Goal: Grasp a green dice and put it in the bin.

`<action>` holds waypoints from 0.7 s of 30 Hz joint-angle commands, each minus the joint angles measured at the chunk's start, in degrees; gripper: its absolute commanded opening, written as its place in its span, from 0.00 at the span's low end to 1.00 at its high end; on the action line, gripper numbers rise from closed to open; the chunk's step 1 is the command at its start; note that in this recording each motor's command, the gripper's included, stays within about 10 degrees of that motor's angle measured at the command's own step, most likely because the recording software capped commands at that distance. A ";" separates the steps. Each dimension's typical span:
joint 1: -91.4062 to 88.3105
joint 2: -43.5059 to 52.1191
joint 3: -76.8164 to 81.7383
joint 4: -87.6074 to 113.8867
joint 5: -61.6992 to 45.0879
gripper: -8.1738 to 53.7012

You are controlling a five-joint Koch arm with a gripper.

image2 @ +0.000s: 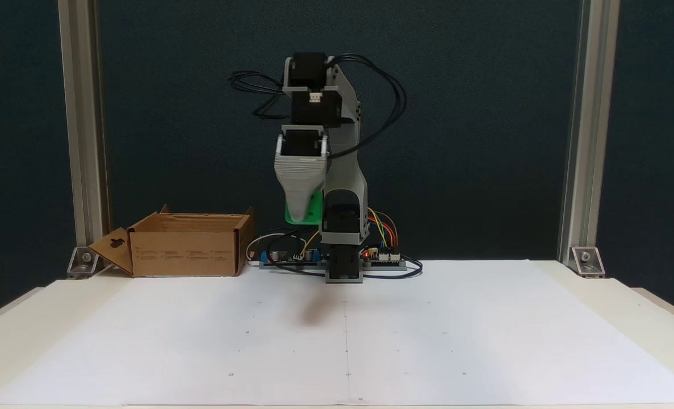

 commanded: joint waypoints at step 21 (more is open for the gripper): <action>53.17 4.22 -17.31 10.02 -2.46 0.32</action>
